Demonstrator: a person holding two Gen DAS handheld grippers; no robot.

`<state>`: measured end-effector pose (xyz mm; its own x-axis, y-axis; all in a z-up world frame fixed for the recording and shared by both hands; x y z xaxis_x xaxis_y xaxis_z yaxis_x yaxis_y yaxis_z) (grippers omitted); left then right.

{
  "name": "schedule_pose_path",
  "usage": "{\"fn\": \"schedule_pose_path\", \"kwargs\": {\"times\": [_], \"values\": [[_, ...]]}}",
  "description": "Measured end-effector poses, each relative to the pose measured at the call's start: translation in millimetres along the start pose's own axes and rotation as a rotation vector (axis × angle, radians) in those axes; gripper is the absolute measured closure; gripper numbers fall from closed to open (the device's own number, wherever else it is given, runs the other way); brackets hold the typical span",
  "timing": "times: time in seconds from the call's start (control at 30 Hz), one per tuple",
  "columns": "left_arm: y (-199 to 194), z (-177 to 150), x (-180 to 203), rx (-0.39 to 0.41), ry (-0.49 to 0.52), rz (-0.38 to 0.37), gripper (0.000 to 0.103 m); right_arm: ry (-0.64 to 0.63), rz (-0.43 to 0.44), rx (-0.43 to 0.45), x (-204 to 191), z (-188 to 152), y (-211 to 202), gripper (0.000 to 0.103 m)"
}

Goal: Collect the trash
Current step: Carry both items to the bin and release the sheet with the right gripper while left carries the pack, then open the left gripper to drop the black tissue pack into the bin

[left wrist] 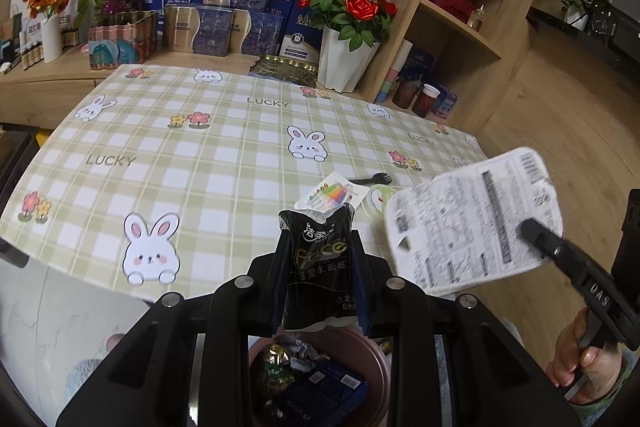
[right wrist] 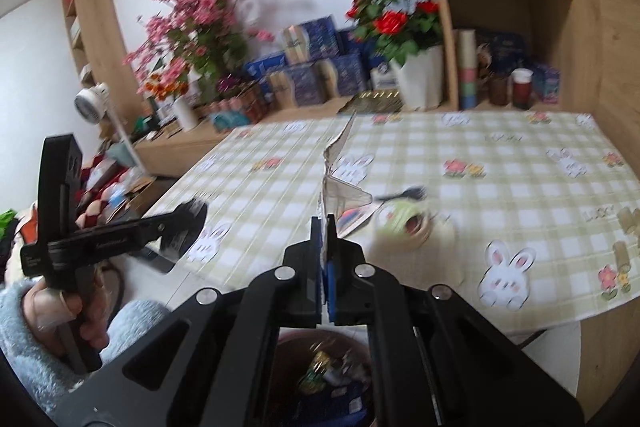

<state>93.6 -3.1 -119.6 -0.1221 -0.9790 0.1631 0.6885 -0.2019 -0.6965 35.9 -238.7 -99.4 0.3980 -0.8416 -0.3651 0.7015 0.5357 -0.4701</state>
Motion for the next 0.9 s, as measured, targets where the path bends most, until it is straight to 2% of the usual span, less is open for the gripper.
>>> {"fn": "schedule_pose_path", "kwargs": {"times": [0.2, 0.4, 0.67, 0.9], "values": [[-12.7, -16.1, -2.8, -0.005, -0.005, -0.01, 0.076, 0.037, 0.062, -0.143, -14.9, -32.5, 10.7, 0.097], [-14.6, -29.2, -5.4, -0.022, -0.015, -0.018, 0.076, 0.067, 0.084, -0.311, -22.3, -73.9, 32.6, 0.097], [-9.8, -39.3, -12.6, -0.047, -0.032, -0.012, 0.076, 0.194, 0.115, -0.448, -11.1, -116.8, 68.8, 0.097], [-4.0, -44.4, -16.0, -0.066, -0.036, 0.002, 0.075, 0.347, 0.148, -0.526, 11.9, -141.2, 99.2, 0.097]]}}
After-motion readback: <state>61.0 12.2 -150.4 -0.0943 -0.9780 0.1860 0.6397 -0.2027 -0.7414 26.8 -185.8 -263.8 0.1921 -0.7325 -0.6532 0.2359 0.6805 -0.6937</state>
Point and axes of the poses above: each gripper's, at about its wrist camera, not at the fingertips, and y roughly the way its jaws point, x to its right, z to its top, the point moved 3 cm from there along y, roughly the way its jaws point, and after that the axes turned 12 degrees about z, right-handed, at the moved point
